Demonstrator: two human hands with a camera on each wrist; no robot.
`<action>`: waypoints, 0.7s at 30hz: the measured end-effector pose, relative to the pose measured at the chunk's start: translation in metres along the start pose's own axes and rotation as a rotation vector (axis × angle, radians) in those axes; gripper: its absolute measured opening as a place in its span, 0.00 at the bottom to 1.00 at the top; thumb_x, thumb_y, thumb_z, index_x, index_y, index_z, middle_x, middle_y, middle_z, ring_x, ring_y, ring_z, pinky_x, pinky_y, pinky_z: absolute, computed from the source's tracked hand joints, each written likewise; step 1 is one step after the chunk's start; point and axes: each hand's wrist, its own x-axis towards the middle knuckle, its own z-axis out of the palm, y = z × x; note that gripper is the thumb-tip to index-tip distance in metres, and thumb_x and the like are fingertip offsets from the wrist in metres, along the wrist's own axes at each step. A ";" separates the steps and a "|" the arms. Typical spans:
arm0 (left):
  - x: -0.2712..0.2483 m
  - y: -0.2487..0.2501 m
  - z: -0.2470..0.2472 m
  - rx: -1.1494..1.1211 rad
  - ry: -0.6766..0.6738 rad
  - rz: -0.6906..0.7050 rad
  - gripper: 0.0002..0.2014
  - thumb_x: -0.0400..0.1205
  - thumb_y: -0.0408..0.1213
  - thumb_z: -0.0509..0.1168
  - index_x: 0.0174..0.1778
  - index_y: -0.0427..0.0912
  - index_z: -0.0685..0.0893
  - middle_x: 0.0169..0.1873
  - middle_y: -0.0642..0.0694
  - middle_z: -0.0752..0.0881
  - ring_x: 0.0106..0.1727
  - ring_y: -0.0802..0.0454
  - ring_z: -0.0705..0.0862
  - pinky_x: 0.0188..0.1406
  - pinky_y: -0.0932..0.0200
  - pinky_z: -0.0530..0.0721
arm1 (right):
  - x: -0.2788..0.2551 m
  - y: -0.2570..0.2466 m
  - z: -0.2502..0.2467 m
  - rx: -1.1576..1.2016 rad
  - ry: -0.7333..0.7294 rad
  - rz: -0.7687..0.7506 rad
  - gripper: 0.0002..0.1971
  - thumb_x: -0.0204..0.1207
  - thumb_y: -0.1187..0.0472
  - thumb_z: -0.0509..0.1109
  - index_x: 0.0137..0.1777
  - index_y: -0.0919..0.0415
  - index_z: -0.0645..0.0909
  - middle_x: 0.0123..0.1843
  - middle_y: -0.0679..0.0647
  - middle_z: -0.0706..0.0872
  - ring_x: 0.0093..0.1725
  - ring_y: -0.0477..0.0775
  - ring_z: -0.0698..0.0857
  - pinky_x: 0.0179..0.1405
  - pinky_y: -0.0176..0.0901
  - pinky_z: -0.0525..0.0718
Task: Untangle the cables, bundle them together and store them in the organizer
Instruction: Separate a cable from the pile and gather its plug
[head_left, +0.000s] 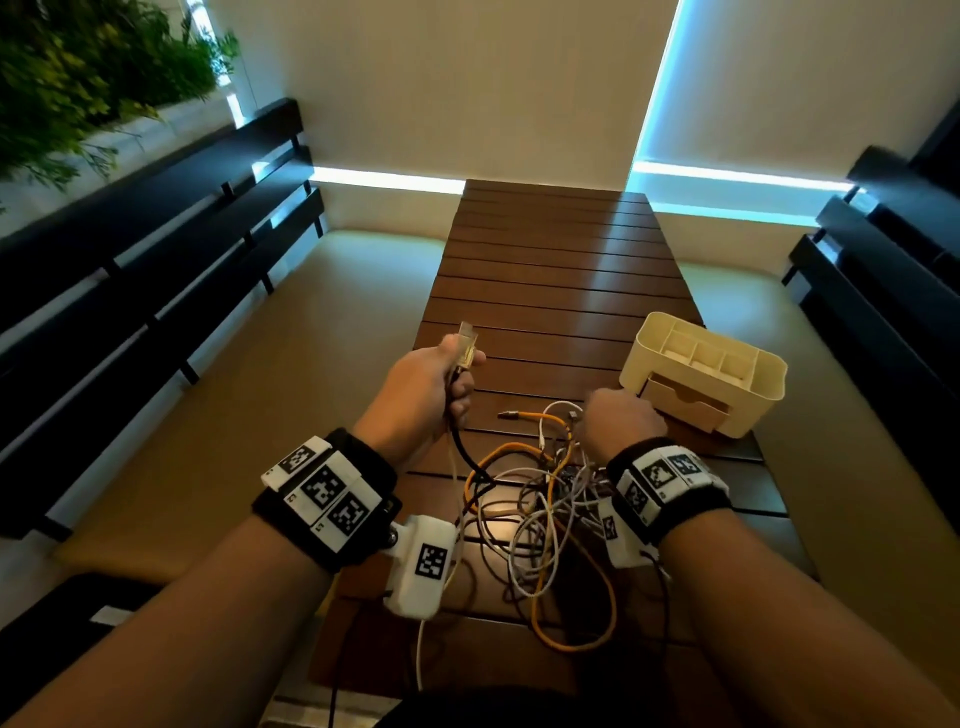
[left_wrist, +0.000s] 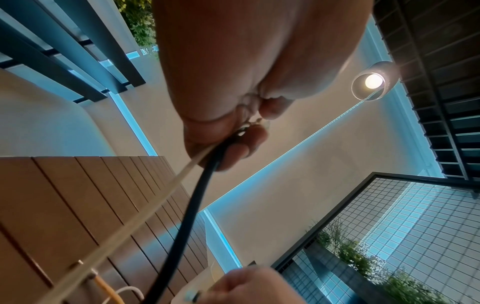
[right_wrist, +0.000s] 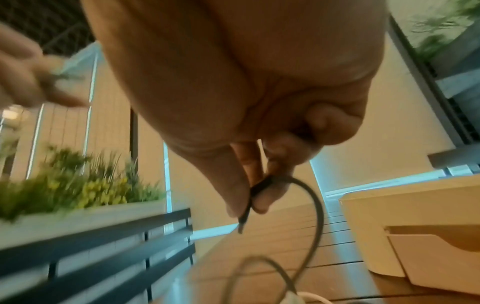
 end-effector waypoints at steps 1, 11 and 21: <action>-0.001 0.000 0.001 -0.005 0.002 0.002 0.22 0.92 0.48 0.48 0.61 0.33 0.79 0.25 0.51 0.69 0.23 0.57 0.66 0.28 0.58 0.66 | -0.003 0.001 -0.008 0.091 0.032 0.008 0.13 0.83 0.51 0.65 0.57 0.57 0.85 0.55 0.58 0.88 0.49 0.60 0.84 0.44 0.47 0.80; -0.011 -0.003 0.024 -0.029 0.002 0.113 0.16 0.93 0.40 0.48 0.46 0.39 0.76 0.24 0.52 0.68 0.24 0.57 0.67 0.28 0.60 0.70 | -0.059 0.016 -0.052 1.471 -0.209 -0.267 0.05 0.81 0.65 0.69 0.53 0.63 0.84 0.40 0.53 0.90 0.36 0.48 0.83 0.38 0.39 0.80; -0.020 -0.007 0.039 0.030 -0.079 0.203 0.11 0.91 0.42 0.55 0.57 0.41 0.81 0.25 0.56 0.73 0.28 0.57 0.71 0.33 0.58 0.73 | -0.080 0.013 -0.075 1.623 -0.206 -0.415 0.11 0.72 0.68 0.71 0.55 0.66 0.83 0.43 0.59 0.92 0.36 0.50 0.87 0.35 0.35 0.86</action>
